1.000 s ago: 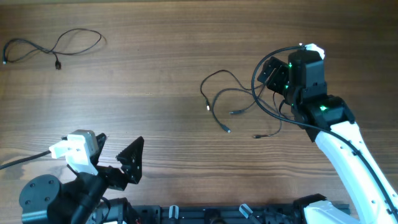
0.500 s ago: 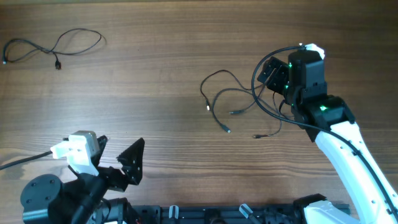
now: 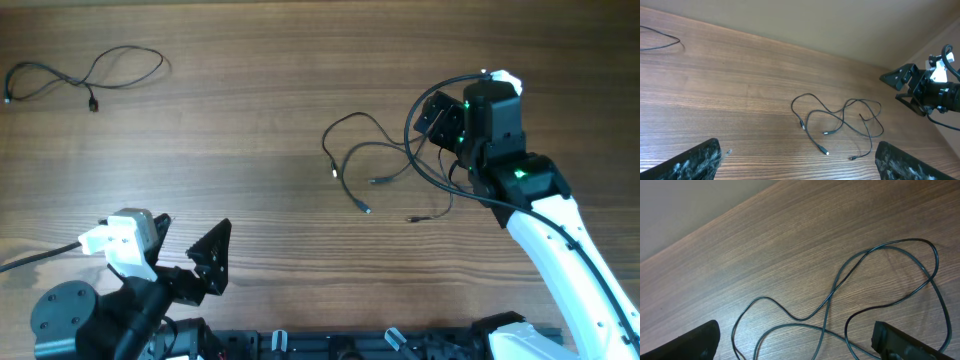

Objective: Untangle cables

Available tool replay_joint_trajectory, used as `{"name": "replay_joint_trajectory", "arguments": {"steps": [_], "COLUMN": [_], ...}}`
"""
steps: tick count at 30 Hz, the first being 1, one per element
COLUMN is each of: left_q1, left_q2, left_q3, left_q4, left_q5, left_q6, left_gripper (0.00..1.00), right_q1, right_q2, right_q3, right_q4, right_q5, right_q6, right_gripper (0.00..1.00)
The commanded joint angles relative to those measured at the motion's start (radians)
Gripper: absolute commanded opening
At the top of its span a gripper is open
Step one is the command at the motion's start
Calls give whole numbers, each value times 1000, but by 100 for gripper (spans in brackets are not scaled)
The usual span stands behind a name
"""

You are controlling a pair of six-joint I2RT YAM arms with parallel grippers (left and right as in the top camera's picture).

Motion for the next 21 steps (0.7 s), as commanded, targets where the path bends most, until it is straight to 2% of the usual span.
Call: {"name": "replay_joint_trajectory", "arguments": {"steps": [1, 8, 16, 21], "left_q1": [-5, -5, -5, -5], "left_q2": [-5, -5, -4, -5], "left_q3": [-3, -3, -3, -3], "left_q4": [6, 17, 134, 103], "left_q5": [8, 8, 8, 8], "left_q6": [-9, -9, -9, -9], "left_gripper": [100, 100, 100, 100], "right_q1": [-2, -2, -2, -2], "right_q2": [-1, -1, -1, -1], "right_q3": [0, 0, 0, 0], "right_q4": [3, 3, 3, 3], "right_q5": [21, 21, 21, 21], "right_q6": [10, 10, 11, 10], "right_gripper": [100, 100, 100, 100]}}
